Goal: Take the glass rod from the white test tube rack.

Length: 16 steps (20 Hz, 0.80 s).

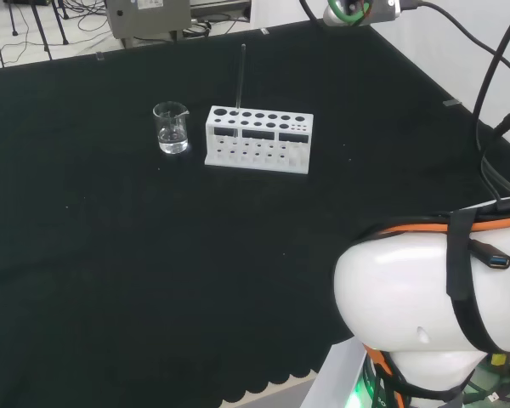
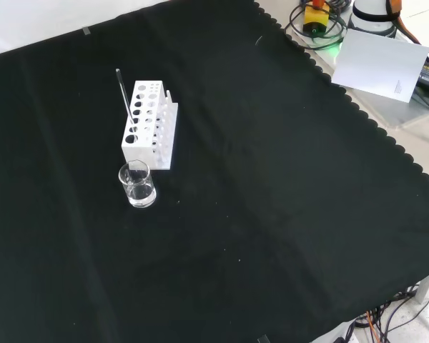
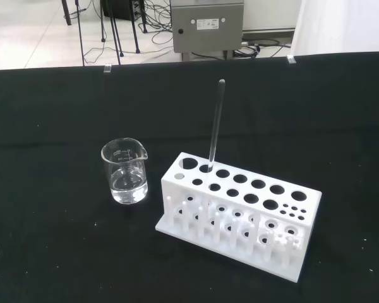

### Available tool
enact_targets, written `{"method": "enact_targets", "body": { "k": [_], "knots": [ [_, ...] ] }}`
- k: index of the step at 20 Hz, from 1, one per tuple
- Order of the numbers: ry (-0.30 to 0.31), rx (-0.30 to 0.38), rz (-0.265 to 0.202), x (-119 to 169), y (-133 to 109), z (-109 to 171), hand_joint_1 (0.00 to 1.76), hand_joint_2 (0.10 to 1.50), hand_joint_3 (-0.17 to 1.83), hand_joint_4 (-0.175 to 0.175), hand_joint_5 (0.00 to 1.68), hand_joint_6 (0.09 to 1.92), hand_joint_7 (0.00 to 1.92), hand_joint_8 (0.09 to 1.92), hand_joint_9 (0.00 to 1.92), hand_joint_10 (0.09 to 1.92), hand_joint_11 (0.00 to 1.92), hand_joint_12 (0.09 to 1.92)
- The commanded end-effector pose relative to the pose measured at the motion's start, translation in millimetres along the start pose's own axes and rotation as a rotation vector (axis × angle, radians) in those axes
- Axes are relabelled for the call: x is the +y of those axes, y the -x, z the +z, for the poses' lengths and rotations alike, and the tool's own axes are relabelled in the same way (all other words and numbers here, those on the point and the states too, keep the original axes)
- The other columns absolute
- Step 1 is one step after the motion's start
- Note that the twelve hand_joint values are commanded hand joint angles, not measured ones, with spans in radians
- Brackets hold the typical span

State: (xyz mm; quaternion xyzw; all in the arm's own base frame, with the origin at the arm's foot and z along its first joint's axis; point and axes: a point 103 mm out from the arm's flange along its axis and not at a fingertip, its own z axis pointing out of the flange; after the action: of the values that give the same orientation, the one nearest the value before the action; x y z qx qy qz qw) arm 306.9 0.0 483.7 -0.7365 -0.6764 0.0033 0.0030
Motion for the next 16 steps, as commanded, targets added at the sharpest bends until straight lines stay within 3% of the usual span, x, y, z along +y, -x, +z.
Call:
{"method": "enact_targets", "body": {
  "k": [1, 3, 6, 11, 16],
  "knots": [
    [0.003, -0.007, 0.001, 2, 1, 1, 0.62, 0.81, 0.54, -0.12, 0.36, 0.09, 0.43, 0.39, 0.76, 0.24, 0.4, 1.2],
    [-0.003, -0.003, 0.002, 7, 2, 4, 0.51, 0.9, 0.42, -0.11, 0.16, 0.09, 0.11, 0.58, 0.44, 0.48, 0.2, 1.33],
    [0.003, -0.004, 0.004, 11, 3, 6, 0.47, 0.94, 0.37, -0.107, 0.11, 0.09, 0.01, 0.68, 0.27, 0.73, 0.14, 1.37],
    [-0.003, -0.007, 0.002, 19, 3, 8, 0.47, 0.94, 0.36, -0.107, 0.11, 0.09, 0.0, 0.71, 0.24, 0.79, 0.13, 1.38],
    [0.0, -0.011, -0.011, 52, 1, 12, 0.47, 0.95, 0.36, -0.113, 0.15, 0.09, 0.05, 0.76, 0.31, 0.82, 0.17, 1.39]
  ]
}}
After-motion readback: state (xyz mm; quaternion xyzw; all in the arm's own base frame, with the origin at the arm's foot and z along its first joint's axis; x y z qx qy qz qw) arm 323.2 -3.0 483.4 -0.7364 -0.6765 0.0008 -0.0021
